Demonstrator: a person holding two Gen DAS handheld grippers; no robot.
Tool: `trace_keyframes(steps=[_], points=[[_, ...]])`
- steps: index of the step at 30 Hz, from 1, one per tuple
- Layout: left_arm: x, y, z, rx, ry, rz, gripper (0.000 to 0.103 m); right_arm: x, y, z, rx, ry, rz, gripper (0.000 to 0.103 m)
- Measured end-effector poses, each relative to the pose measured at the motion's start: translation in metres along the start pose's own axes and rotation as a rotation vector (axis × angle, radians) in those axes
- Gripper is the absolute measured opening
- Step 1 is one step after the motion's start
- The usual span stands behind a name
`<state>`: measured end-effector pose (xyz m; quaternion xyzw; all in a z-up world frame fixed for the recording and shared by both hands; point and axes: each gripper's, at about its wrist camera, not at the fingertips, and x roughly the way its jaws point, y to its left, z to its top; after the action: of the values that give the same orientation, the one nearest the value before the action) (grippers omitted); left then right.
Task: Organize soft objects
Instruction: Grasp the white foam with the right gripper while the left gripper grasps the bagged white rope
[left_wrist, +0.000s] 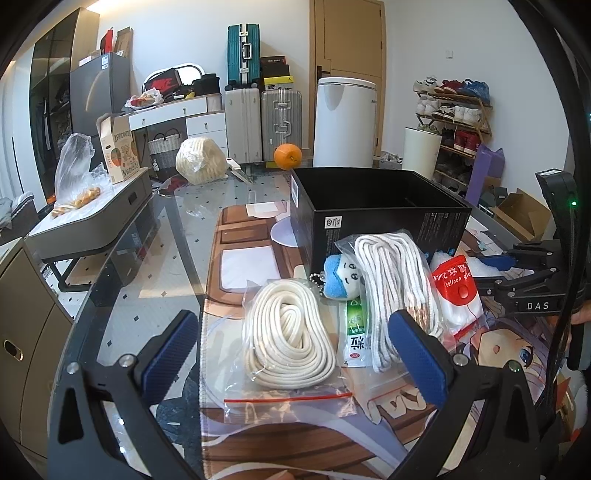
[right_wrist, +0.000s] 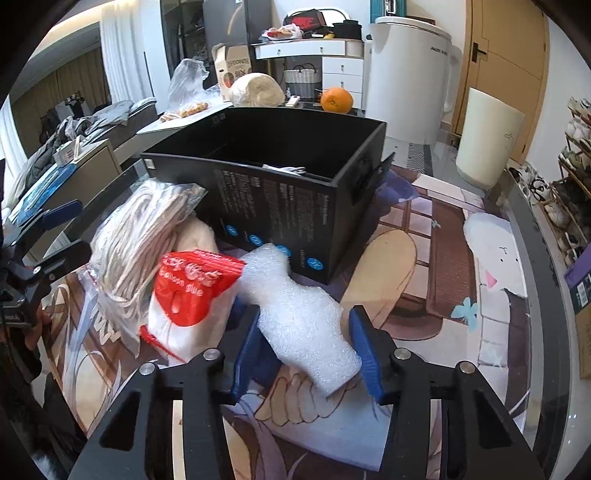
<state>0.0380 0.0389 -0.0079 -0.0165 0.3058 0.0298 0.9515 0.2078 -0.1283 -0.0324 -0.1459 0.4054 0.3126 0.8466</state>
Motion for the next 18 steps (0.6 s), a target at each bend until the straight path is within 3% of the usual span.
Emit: trace_keyframes(steps=[8, 18], points=[[0.0, -0.005, 0.001, 0.011, 0.011, 0.012, 0.103, -0.009, -0.001, -0.009, -0.002, -0.009, -0.019, 0.044], [0.005, -0.034, 0.008, 0.022, 0.033, -0.043, 0.103, -0.04, -0.008, -0.019, 0.022, -0.089, -0.077, 0.043]])
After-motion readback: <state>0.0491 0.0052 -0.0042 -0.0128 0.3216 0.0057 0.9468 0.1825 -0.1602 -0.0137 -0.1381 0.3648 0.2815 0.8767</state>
